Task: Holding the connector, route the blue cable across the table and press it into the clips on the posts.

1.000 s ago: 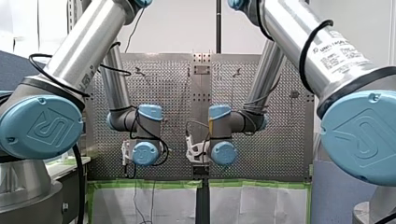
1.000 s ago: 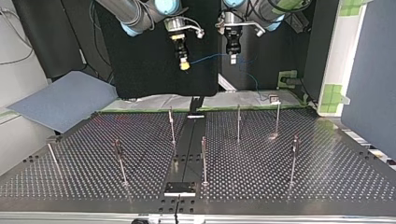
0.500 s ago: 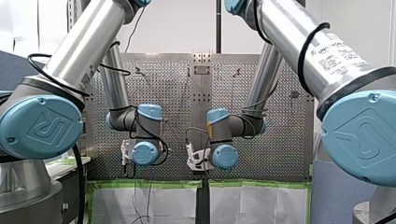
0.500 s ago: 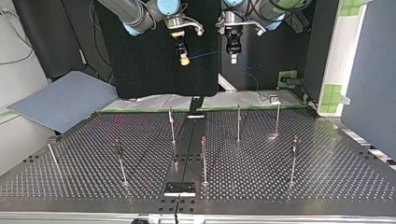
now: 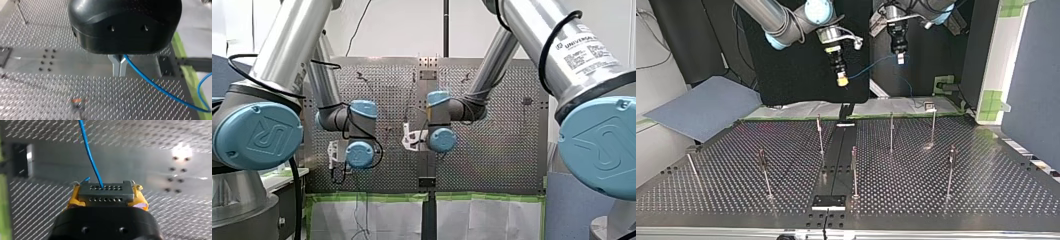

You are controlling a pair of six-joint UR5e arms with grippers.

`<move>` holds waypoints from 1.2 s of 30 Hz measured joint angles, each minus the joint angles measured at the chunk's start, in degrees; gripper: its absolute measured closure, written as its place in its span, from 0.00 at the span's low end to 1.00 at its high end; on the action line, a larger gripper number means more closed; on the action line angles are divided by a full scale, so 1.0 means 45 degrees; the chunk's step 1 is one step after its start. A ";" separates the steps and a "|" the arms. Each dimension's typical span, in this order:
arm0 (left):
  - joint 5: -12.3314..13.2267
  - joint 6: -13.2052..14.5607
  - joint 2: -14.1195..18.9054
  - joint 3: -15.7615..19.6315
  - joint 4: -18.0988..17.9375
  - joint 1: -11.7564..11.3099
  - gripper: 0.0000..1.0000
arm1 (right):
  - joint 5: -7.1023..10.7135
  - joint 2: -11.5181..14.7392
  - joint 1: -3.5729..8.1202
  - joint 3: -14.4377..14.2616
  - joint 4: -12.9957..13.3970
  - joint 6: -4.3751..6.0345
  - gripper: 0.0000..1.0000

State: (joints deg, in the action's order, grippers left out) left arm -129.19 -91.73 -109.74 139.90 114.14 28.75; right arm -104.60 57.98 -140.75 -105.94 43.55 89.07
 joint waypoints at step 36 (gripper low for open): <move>-0.1407 0.0109 0.4535 -0.2165 0.2973 -0.1225 1.00 | 0.2275 0.1053 0.0036 0.3873 -0.4618 0.0121 1.00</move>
State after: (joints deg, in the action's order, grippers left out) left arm -135.52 -91.24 -89.33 130.16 127.52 23.23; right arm -94.37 62.72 -140.59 -88.51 22.77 89.62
